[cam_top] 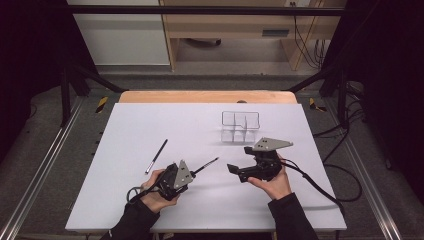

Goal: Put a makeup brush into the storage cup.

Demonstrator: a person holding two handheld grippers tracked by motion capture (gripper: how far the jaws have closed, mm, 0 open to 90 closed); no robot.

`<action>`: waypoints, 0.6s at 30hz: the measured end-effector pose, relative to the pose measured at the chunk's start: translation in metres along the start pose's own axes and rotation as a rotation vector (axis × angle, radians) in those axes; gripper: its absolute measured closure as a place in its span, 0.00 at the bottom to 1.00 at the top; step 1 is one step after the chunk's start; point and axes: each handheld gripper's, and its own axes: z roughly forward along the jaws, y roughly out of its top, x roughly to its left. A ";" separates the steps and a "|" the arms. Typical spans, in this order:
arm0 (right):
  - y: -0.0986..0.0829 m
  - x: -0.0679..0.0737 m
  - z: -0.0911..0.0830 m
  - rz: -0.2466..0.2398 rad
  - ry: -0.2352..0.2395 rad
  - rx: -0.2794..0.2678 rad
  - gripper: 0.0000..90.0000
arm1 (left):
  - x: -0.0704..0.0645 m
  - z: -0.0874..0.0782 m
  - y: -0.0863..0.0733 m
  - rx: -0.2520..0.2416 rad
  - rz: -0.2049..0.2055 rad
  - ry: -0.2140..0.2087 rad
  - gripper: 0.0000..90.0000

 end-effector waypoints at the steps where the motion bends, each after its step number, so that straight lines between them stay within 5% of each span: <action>1: 0.000 0.000 0.000 0.000 -0.003 -0.003 0.14 | 0.000 0.001 0.000 -0.005 -0.012 0.005 0.92; 18: -0.004 0.006 0.008 0.055 0.003 -0.057 0.12 | -0.002 -0.001 0.000 -0.096 -0.194 0.036 0.92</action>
